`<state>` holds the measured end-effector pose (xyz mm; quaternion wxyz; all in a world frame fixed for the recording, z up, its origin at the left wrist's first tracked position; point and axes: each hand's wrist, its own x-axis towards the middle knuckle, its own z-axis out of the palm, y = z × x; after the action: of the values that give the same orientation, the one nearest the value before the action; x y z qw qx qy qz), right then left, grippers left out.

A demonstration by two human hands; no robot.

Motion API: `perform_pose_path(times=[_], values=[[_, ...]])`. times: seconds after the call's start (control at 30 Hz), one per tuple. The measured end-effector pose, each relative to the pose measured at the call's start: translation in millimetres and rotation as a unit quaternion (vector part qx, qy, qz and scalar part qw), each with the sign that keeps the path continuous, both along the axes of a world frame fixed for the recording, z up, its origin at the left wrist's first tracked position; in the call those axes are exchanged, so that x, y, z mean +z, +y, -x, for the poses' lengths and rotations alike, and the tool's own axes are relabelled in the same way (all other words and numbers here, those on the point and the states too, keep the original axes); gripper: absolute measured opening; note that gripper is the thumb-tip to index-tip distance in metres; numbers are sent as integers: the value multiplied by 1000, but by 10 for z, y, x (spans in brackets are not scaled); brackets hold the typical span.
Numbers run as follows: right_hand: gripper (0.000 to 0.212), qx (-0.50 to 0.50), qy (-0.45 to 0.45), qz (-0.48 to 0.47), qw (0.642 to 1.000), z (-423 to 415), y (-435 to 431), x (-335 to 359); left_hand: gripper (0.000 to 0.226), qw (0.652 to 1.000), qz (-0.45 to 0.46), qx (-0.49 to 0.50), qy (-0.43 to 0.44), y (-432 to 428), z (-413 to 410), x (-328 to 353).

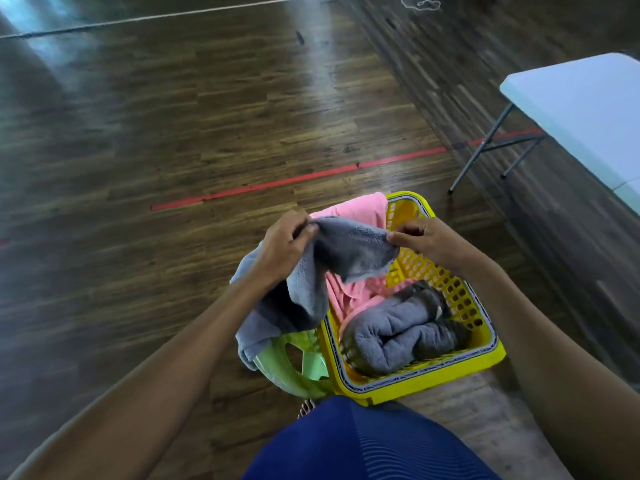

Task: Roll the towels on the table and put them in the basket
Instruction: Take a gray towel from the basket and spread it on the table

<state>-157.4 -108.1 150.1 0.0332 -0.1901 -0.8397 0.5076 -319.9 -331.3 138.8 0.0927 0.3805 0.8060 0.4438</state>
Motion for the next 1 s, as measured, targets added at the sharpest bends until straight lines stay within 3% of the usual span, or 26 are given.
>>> perform_pose_path(times=[0.07,0.23,0.4,0.53,0.67,0.77,0.87,0.93,1.0], values=[[22,-9,29,-22,999,48,-40,0,5,1000,11,-12,3,-10,-40,-26],[26,3,71,-13,997,270,-218,89,49,997,-7,-79,-7,198,-137,107],[18,15,108,-17,994,365,-325,153,23,988,-8,-113,-104,401,-146,274],[18,24,117,-8,993,341,-288,213,32,986,34,-128,-104,450,-115,271],[16,22,101,-1,995,315,-223,205,6,980,17,-139,-139,453,-124,341],[16,24,62,9,998,238,-73,90,16,984,-37,-97,-144,421,-68,420],[22,-19,98,69,993,164,12,64,26,983,-74,-53,-159,376,-14,433],[18,-49,148,117,981,145,-2,121,24,983,-64,-54,-161,341,-33,431],[9,-52,167,105,979,192,-56,228,9,983,-58,-74,-155,344,-65,432]])
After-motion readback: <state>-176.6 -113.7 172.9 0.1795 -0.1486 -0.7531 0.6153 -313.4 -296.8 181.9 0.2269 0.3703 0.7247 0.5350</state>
